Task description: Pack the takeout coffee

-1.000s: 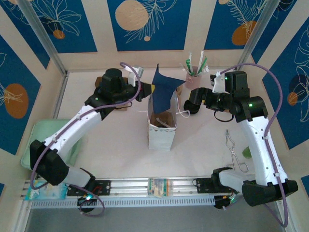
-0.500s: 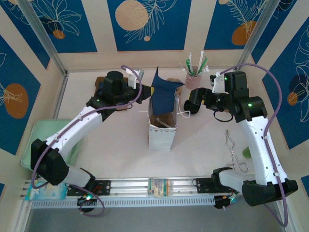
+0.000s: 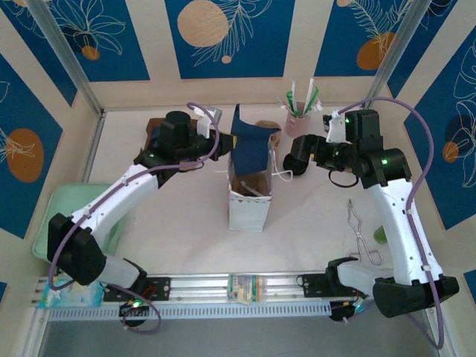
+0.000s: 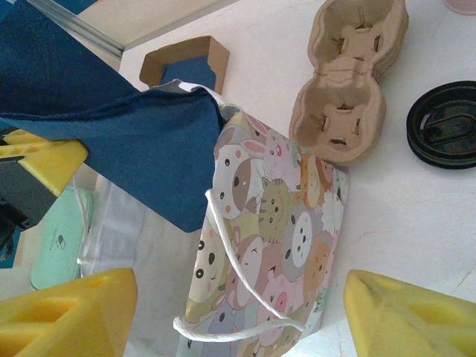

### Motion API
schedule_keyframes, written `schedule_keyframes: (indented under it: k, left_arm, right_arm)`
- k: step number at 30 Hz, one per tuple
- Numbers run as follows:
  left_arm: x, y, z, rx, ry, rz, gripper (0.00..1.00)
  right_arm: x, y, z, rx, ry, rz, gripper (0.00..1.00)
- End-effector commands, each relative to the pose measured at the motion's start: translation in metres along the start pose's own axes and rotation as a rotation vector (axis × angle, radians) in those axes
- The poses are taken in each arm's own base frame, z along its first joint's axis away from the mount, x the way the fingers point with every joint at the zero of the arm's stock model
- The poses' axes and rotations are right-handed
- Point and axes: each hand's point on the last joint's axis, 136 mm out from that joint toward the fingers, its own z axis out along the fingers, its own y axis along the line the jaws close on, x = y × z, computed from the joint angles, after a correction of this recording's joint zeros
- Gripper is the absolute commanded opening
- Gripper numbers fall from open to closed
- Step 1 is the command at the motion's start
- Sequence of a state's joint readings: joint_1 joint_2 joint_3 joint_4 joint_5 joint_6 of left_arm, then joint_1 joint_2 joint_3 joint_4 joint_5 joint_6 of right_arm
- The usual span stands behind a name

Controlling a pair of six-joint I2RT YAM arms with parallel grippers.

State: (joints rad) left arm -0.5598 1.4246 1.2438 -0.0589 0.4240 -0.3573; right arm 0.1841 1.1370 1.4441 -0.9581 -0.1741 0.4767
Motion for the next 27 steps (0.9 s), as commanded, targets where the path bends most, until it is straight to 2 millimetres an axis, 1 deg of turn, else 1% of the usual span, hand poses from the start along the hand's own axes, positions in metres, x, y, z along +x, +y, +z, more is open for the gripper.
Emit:
schedule_keyframes:
  k: [1, 7, 11, 14, 17, 21, 27]
  left_arm:
    - [-0.001, -0.001, 0.001, -0.002, -0.015, 0.03, 0.23]
    - [-0.001, -0.001, -0.001, -0.01, -0.015, 0.032, 0.3]
    - [-0.001, 0.0, -0.002, -0.015, -0.017, 0.034, 0.37]
    - [-0.003, -0.001, -0.002, -0.017, -0.021, 0.034, 0.4]
    - [-0.004, -0.002, -0.003, -0.014, -0.023, 0.035, 0.47]
    - [-0.009, -0.004, -0.005, -0.015, -0.03, 0.039, 0.5]
    - [-0.013, -0.005, -0.01, -0.028, -0.039, 0.053, 0.53]
  right_arm:
    - [0.005, 0.003, 0.003, -0.018, 0.02, 0.007, 0.74]
    - [0.005, 0.003, 0.003, -0.02, 0.022, 0.007, 0.74]
    - [0.005, 0.004, 0.003, -0.021, 0.022, 0.005, 0.74]
    - [0.005, 0.005, 0.003, -0.022, 0.023, 0.005, 0.74]
    - [0.003, 0.006, 0.003, -0.023, 0.022, 0.003, 0.74]
    - [0.001, 0.009, 0.003, -0.027, 0.022, -0.003, 0.74]
    - [-0.001, 0.011, 0.003, -0.029, 0.023, -0.008, 0.74]
